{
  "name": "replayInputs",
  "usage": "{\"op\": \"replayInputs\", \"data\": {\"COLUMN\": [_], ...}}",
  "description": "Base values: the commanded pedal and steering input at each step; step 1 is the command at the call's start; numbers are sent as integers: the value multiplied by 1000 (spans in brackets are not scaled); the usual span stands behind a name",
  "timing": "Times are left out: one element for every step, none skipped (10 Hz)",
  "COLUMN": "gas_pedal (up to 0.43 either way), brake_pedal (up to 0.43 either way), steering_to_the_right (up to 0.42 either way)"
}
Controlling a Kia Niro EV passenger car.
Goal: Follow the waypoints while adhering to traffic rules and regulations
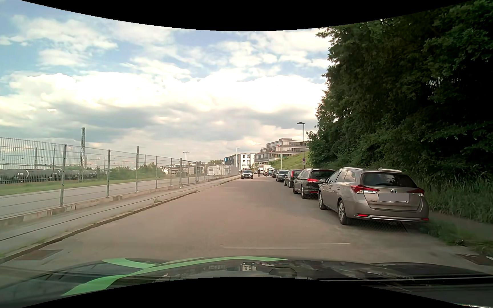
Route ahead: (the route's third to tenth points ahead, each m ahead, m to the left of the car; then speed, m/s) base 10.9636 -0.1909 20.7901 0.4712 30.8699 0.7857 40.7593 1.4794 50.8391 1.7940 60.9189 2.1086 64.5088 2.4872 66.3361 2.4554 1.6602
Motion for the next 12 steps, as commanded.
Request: {"op": "replayInputs", "data": {"gas_pedal": [47, 47, 47, 47, 47, 47, 39, 39, 39, 39, 39, 39], "brake_pedal": [43, 43, 43, 49, 49, 55, 55, 55, 55, 55, 55, 55], "steering_to_the_right": [83, 83, 82, 80, 78, 74, 74, 74, 74, 74, 73, 70]}}
